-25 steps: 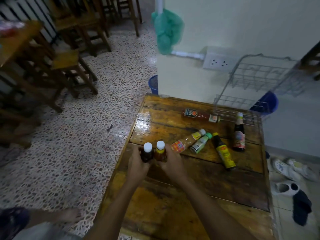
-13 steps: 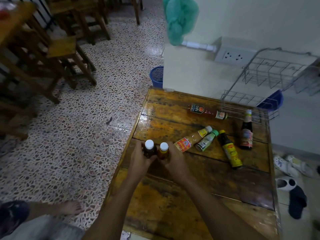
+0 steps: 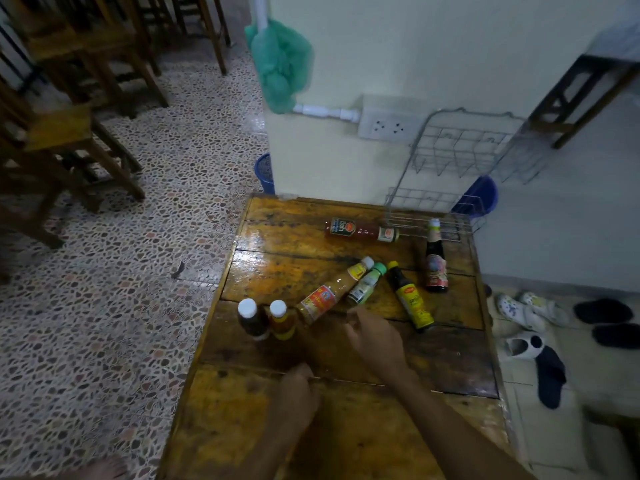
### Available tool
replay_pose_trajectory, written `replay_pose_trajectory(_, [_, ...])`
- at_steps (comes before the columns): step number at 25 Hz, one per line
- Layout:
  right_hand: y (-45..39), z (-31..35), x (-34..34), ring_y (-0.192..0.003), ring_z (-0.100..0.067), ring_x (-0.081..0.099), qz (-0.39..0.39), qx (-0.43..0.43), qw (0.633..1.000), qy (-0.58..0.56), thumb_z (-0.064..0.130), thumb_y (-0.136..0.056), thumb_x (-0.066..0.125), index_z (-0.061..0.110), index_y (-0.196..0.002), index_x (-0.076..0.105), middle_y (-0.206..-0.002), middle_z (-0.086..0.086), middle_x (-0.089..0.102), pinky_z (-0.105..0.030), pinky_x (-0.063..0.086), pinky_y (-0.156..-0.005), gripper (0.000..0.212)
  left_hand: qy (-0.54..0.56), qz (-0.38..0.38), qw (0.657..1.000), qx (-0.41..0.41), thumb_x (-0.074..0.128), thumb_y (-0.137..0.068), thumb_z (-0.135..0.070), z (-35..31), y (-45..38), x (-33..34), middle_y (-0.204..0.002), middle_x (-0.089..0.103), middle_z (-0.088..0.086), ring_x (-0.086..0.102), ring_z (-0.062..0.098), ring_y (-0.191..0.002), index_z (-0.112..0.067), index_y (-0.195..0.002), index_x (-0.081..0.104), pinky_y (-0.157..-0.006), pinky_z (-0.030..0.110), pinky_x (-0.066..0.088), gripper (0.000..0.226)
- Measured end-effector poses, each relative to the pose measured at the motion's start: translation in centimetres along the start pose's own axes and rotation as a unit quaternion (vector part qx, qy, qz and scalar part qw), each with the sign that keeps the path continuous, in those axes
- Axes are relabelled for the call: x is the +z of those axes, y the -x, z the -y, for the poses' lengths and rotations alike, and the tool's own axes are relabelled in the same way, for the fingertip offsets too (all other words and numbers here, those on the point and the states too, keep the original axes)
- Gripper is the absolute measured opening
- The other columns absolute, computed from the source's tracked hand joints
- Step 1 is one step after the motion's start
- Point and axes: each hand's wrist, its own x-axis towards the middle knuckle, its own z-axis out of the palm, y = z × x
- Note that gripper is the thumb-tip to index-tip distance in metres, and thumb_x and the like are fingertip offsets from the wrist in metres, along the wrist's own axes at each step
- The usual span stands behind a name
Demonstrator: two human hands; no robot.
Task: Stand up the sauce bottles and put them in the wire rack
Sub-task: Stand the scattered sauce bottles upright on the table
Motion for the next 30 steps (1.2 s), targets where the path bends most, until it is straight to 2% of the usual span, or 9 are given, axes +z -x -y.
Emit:
replay_pose_trajectory(3, [-1.7, -5.3, -3.2, -0.111, -0.026, 0.057, -0.046, 0.069, 0.995, 0.062, 0.033, -0.089, 0.063, 0.022, -0.123, 0.052, -0.119, -0.004, 0.059, -0.04, 0.053, -0.077, 0.037, -0.004, -0.038, 0.992, 0.118, 0.062, -0.098, -0.041, -8.1, -2.9, 1.1, -0.121, 0.057, -0.005, 0.059, 0.017, -0.114, -0.026, -0.118, 0.056, -0.091, 0.032, 0.05, 0.026])
replay_pose_trajectory(7, [-5.0, -9.7, -4.2, -0.123, -0.035, 0.046, -0.022, 0.145, 0.985, 0.094, 0.04, -0.09, 0.065, 0.015, -0.135, 0.043, -0.134, -0.013, 0.048, -0.045, 0.05, -0.088, 0.056, -0.132, -0.142, 0.96, 0.201, 0.072, -0.088, -0.029, -15.2, -10.1, 2.5, -0.135, 0.057, 0.011, 0.059, 0.031, -0.121, -0.012, -0.133, 0.057, -0.095, 0.042, 0.052, 0.05])
replay_pose_trajectory(11, [-7.3, -11.6, -2.7, -0.123, -0.035, 0.05, 0.015, 0.178, 0.981, 0.075, 0.047, -0.091, 0.062, 0.015, -0.14, 0.037, -0.136, -0.012, 0.048, -0.047, 0.051, -0.089, 0.064, -0.201, -0.169, 0.95, 0.169, 0.067, -0.089, -0.011, -16.6, -13.9, 4.9, -0.128, 0.061, 0.022, 0.062, 0.039, -0.11, -0.004, -0.133, 0.056, -0.089, 0.046, 0.054, 0.046])
replay_pose_trajectory(15, [-7.5, -12.3, -2.0, -0.115, -0.032, 0.057, 0.01, 0.167, 0.983, 0.073, 0.043, -0.094, 0.06, 0.015, -0.136, 0.039, -0.13, -0.011, 0.055, -0.045, 0.052, -0.085, 0.055, -0.231, -0.142, 0.953, 0.137, 0.069, -0.093, -0.012, -17.7, -14.3, 4.8, -0.123, 0.06, 0.021, 0.06, 0.034, -0.1, -0.004, -0.144, 0.047, -0.08, 0.039, 0.055, 0.057])
replay_pose_trajectory(20, [-6.0, -11.9, -2.0, -0.107, -0.033, 0.063, 0.033, 0.166, 0.985, 0.041, 0.045, -0.094, 0.061, 0.014, -0.135, 0.04, -0.123, -0.012, 0.06, -0.041, 0.051, -0.077, 0.056, -0.075, -0.077, 0.993, 0.057, 0.066, -0.096, -0.019, -18.2, -13.3, 5.0, -0.14, 0.048, 0.018, 0.056, 0.038, -0.123, -0.011, -0.157, 0.019, -0.094, 0.048, 0.054, 0.077])
replay_pose_trajectory(23, [-4.4, -11.7, -1.5, -0.105, -0.032, 0.064, 0.043, 0.168, 0.985, 0.007, 0.047, -0.092, 0.061, 0.014, -0.135, 0.041, -0.118, -0.012, 0.063, -0.039, 0.05, -0.075, 0.058, 0.059, -0.039, 0.997, 0.012, 0.074, -0.09, -0.017, -17.8, -12.5, 5.0, -0.141, 0.05, 0.016, 0.055, 0.037, -0.128, -0.011, -0.152, 0.025, -0.103, 0.053, 0.049, 0.08])
replay_pose_trajectory(26, [-2.2, -11.3, -1.5, -0.104, -0.031, 0.064, 0.037, 0.148, 0.986, -0.069, 0.043, -0.091, 0.065, 0.014, -0.131, 0.045, -0.114, -0.01, 0.063, -0.04, 0.053, -0.078, 0.053, 0.181, -0.044, 0.982, -0.01, 0.08, -0.082, -0.009, -16.1, -10.1, 5.3, -0.148, 0.044, 0.012, 0.047, 0.033, -0.136, -0.009, -0.153, 0.031, -0.111, 0.05, 0.043, 0.087])
replay_pose_trajectory(28, [-0.3, -10.2, -2.0, -0.102, -0.028, 0.064, 0.035, 0.12, 0.984, -0.127, 0.035, -0.087, 0.072, 0.015, -0.125, 0.045, -0.111, -0.008, 0.063, -0.038, 0.053, -0.075, 0.05, 0.209, -0.075, 0.975, 0.005, 0.081, -0.078, -0.008, -14.2, -7.3, 5.2, -0.134, 0.049, 0.009, 0.053, 0.03, -0.125, -0.011, -0.139, 0.048, -0.098, 0.042, 0.049, 0.07])
replay_pose_trajectory(30, [1.4, -8.6, -2.2, -0.097, -0.028, 0.065, 0.042, 0.078, 0.984, -0.157, 0.03, -0.081, 0.076, 0.018, -0.115, 0.045, -0.106, -0.006, 0.065, -0.037, 0.052, -0.071, 0.047, 0.213, -0.121, 0.969, 0.021, 0.082, -0.074, -0.007, -12.1, -4.1, 4.6, -0.114, 0.052, 0.006, 0.058, 0.027, -0.106, -0.011, -0.12, 0.059, -0.076, 0.03, 0.041, 0.052])
